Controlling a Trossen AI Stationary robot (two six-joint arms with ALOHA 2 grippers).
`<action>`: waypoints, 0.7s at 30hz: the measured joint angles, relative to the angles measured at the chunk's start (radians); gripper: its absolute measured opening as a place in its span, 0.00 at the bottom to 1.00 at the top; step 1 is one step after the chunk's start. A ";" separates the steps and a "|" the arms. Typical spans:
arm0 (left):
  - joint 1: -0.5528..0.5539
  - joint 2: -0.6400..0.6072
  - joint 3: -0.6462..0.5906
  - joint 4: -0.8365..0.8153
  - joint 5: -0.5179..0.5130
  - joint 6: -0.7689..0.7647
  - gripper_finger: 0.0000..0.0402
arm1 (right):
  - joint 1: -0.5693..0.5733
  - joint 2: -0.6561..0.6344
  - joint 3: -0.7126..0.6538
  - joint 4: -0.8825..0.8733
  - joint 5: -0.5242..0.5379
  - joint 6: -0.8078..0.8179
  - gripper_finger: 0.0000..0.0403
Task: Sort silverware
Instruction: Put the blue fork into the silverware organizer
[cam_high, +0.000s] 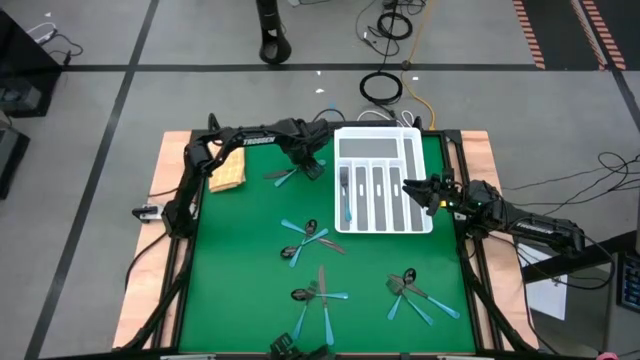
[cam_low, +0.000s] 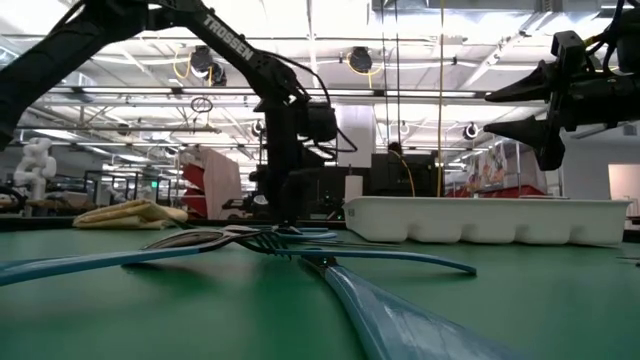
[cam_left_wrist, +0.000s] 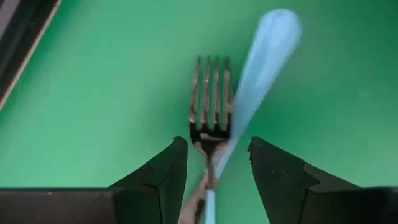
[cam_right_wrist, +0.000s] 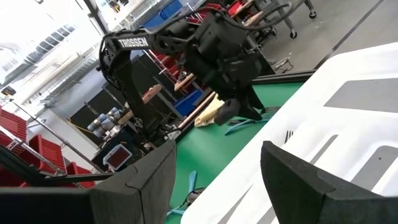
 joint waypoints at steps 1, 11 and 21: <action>0.000 0.010 0.000 -0.001 0.000 -0.001 0.45 | 0.000 0.000 0.000 0.000 0.000 0.000 0.54; -0.007 0.037 0.002 -0.001 -0.010 0.000 0.31 | 0.000 0.000 0.000 0.000 0.009 0.000 0.54; -0.008 0.037 0.002 -0.008 -0.034 0.029 0.03 | 0.000 0.000 0.000 0.002 0.034 -0.007 0.54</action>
